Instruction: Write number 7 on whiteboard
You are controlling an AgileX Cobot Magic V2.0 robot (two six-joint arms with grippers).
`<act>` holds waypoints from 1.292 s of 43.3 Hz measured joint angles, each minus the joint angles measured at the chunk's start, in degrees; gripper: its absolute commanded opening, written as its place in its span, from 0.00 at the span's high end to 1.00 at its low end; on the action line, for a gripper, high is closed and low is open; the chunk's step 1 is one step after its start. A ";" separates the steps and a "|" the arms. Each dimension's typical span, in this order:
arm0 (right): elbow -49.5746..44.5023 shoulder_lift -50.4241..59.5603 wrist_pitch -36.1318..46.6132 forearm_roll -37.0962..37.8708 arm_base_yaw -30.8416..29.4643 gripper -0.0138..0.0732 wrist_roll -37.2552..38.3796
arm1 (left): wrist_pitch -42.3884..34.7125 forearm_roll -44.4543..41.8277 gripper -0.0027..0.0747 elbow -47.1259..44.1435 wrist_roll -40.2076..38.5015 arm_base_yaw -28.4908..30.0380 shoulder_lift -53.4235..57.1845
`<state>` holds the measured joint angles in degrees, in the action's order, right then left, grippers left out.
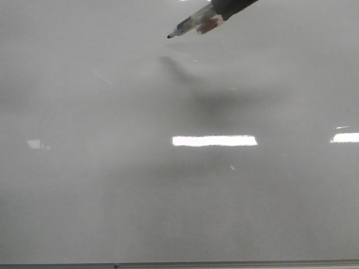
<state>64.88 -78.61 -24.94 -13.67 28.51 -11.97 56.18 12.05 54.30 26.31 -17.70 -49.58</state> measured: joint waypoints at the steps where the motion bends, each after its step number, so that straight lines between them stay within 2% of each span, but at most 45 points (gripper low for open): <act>1: 0.00 -0.43 0.42 0.00 0.00 0.92 0.00 | 0.00 0.00 0.37 0.00 0.00 0.00 0.00; 11: 0.00 -2.69 2.04 -0.10 -1.76 0.92 0.00 | 0.00 0.00 0.37 0.00 0.00 0.00 0.00; 19: 0.34 -1.37 -2.85 -1.51 -7.01 0.92 -0.26 | 0.00 0.00 0.37 0.00 0.00 0.00 0.00; 25: 0.32 -0.06 -4.58 -1.39 -8.80 0.92 -1.16 | 0.00 0.00 0.37 0.00 0.00 0.00 0.00; 35: 0.32 -0.78 -6.66 -0.87 -8.38 0.92 -2.53 | 0.00 0.00 0.37 0.00 0.00 0.00 0.00; 47: -3.16 -5.36 -11.74 -0.48 -4.66 0.92 -5.08 | 0.00 0.00 0.37 0.00 0.00 0.00 0.00; 56: -3.44 -3.70 -11.45 -0.12 -4.56 0.92 -5.28 | 0.00 0.00 0.37 0.00 0.00 0.00 0.00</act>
<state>61.44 -82.31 -36.39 -13.79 23.95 -17.25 56.18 12.05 54.30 26.31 -17.70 -49.58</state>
